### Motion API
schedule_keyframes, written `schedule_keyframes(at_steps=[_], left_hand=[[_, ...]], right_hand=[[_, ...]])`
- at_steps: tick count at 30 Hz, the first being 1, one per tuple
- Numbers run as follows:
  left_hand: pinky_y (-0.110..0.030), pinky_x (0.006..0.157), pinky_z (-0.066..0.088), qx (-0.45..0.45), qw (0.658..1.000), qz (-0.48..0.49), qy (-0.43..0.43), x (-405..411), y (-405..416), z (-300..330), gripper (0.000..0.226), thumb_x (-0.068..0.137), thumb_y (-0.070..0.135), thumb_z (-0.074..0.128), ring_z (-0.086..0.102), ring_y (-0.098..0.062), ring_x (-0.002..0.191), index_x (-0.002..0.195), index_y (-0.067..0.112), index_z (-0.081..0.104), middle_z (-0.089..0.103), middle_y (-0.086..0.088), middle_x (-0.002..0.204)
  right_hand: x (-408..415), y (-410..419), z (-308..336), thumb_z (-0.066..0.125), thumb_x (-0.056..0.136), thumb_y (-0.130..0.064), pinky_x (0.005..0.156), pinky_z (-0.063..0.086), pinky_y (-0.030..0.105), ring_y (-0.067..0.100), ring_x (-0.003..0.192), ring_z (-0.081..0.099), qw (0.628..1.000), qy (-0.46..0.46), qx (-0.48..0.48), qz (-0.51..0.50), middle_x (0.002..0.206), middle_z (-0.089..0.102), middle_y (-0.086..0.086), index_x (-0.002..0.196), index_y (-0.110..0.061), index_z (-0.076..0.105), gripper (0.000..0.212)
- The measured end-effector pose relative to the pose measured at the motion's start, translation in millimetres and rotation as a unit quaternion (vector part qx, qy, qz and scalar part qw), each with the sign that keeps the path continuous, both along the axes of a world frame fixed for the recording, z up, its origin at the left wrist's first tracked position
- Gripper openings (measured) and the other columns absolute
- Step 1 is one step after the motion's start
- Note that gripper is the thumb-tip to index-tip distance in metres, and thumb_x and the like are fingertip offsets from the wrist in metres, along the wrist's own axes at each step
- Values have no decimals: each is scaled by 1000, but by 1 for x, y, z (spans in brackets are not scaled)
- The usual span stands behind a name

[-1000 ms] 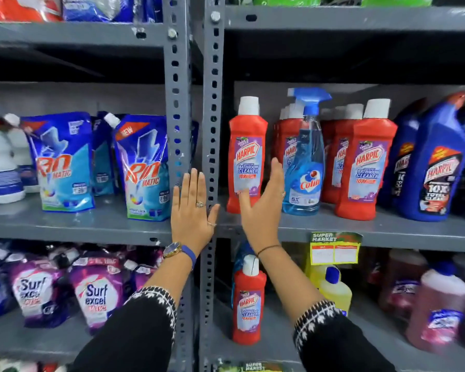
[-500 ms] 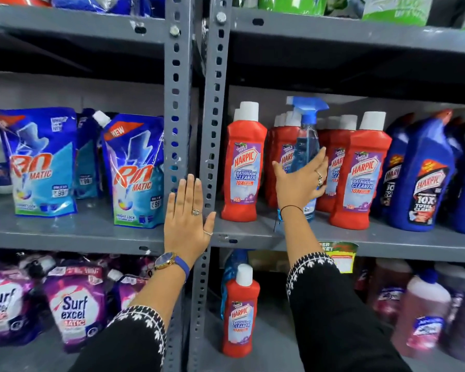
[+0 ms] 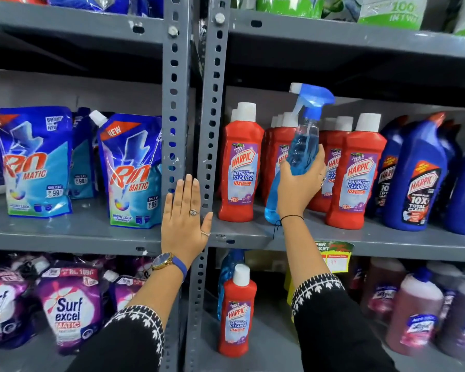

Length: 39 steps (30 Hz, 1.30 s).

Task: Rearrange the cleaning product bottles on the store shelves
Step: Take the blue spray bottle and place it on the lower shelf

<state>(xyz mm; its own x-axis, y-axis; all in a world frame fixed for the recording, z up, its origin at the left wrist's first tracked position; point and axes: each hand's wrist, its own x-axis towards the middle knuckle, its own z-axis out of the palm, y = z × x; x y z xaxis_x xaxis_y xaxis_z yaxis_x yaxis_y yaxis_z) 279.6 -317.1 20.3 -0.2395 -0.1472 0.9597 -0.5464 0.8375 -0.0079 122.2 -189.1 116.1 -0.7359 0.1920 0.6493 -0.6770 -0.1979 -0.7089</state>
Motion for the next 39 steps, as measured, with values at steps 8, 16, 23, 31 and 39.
schedule_keyframes(at_steps=[8, 16, 23, 31, 39], left_hand=[[-37, 117, 2, -1, 1000, 4, 0, 0, 1, 1, 66, 94, 36, 34, 15, -28, 141, 147, 0, 17, 16, -14, 152], [-36, 117, 1, -2, 1000, -2, 6, 1, 2, 1, 66, 96, 37, 33, 14, -28, 141, 146, -4, 23, 15, -13, 153], [-34, 118, -1, -5, 1000, 6, 10, 0, 3, 0, 65, 97, 37, 35, 13, -28, 142, 147, -3, 22, 23, -18, 153], [-35, 118, -2, -28, 999, 18, 19, -1, 0, -2, 64, 98, 34, 42, 18, -31, 142, 148, -2, 21, 24, -18, 153], [-35, 118, -1, -31, 999, 24, 28, -2, -1, -2, 64, 99, 35, 39, 17, -32, 142, 148, -2, 22, 24, -18, 153]], right_hand=[[43, 21, 6, 61, 88, -19, 77, 51, 26, 10, 82, 62, 943, -84, -117, 301, 92, 63, -3, 110, -15, 58, 23], [83, 43, -57, 73, 61, -43, 64, 51, 28, 15, 64, 61, 764, -167, -35, 622, 77, 65, 6, 101, -8, 55, 56], [77, 52, -162, 70, 55, -23, 82, 53, 34, 19, 91, 66, 777, -145, 84, 606, 97, 71, -1, 113, -15, 58, 60], [49, 78, -250, 65, 60, 0, 77, 54, 29, 14, 87, 63, 809, -209, 183, 518, 94, 68, -4, 117, -26, 54, 63], [14, 86, -286, 73, 71, 3, 82, 57, 40, 25, 107, 61, 894, -237, 229, 302, 118, 58, 9, 117, -23, 49, 58]])
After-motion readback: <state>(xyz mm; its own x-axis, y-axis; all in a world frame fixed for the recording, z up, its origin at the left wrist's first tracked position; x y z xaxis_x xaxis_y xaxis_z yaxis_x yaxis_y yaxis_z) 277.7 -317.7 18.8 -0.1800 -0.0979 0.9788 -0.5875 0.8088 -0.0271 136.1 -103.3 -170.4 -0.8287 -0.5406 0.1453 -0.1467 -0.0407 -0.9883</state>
